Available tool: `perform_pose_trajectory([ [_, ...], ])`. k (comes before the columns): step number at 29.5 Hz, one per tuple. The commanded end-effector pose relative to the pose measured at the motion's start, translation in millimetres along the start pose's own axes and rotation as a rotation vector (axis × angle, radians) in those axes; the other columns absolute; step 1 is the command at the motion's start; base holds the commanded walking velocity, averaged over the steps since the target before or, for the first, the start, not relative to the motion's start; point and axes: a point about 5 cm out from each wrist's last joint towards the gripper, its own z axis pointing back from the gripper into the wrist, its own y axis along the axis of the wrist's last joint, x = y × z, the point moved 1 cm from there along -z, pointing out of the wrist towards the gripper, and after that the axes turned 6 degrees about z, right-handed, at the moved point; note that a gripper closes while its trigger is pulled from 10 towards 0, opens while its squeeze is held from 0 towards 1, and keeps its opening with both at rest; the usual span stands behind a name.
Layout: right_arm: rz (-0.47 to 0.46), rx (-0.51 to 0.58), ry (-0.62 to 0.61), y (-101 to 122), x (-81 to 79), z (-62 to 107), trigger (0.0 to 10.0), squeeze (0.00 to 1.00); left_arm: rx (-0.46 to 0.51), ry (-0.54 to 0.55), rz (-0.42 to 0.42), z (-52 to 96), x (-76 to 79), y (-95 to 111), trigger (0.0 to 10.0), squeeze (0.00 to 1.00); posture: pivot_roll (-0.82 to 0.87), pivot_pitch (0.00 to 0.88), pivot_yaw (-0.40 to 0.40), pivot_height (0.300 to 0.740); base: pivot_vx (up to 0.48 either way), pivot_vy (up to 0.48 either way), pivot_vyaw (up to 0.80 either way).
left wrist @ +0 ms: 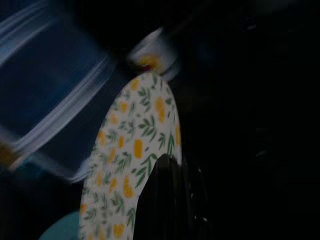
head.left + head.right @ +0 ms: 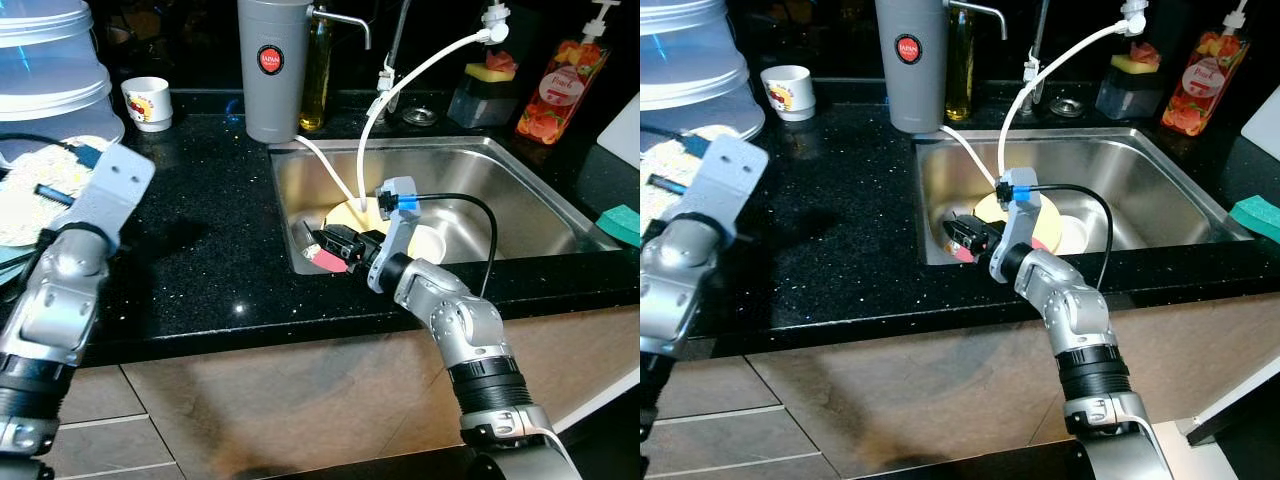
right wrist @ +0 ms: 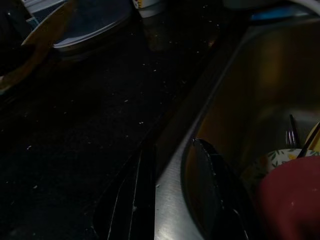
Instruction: Kitchen organization
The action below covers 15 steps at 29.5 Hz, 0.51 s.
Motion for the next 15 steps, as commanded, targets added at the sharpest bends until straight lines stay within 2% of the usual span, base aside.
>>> perform_pose_trajectory([
  [1, -0.034, -0.001, -0.013, -1.1, 3.2, 1.3, 10.0, 0.0, 0.077, -0.149, 0.025, 1.3, 25.3, 12.1, 0.0, 0.0, 0.12, 0.124, -0.039, 0.74, 0.0, 0.0, 0.0],
  [2, -0.038, 0.004, -0.019, -0.2, 4.2, 1.5, 10.0, 0.0, 0.137, -0.26, 0.007, 5.5, 40.8, 20.6, 0.0, 0.0, 0.12, 0.124, -0.039, 0.74, 0.0, 0.0, 0.0],
  [3, -0.045, 0.011, -0.035, 0.7, 6.2, 1.7, 10.0, 0.0, 0.213, -0.469, -0.011, 18.3, 68.7, 29.9, 0.0, 0.0, 0.12, 0.111, -0.032, 0.74, 0.0, 0.0, 0.0],
  [4, -0.048, 0.013, -0.042, 1.0, 7.1, 1.9, 10.0, 0.0, 0.23, -0.534, -0.028, 23.8, 77.8, 30.9, 0.0, 0.0, 0.11, 0.107, -0.029, 0.74, 0.0, 0.0, 0.0],
  [7, -0.049, 0.016, -0.053, 1.3, 8.6, 2.6, 10.0, 0.0, 0.234, -0.594, -0.052, 30.0, 87.2, 29.3, 0.0, 0.0, 0.11, 0.105, -0.027, 0.74, 0.0, 0.0, 0.0],
  [11, -0.05, 0.018, -0.062, 1.6, 10.2, 4.5, 10.0, 0.0, 0.231, -0.632, -0.088, 33.3, 92.4, 25.6, 0.0, 0.0, 0.11, 0.101, -0.025, 0.74, 0.0, 0.0, 0.0],
  [15, -0.053, 0.017, -0.067, 1.1, 11.3, 5.9, 10.0, 0.0, 0.228, -0.612, -0.135, 29.9, 89.4, 21.3, 0.0, 0.0, 0.11, 0.101, -0.025, 0.74, 0.0, 0.0, 0.0],
])
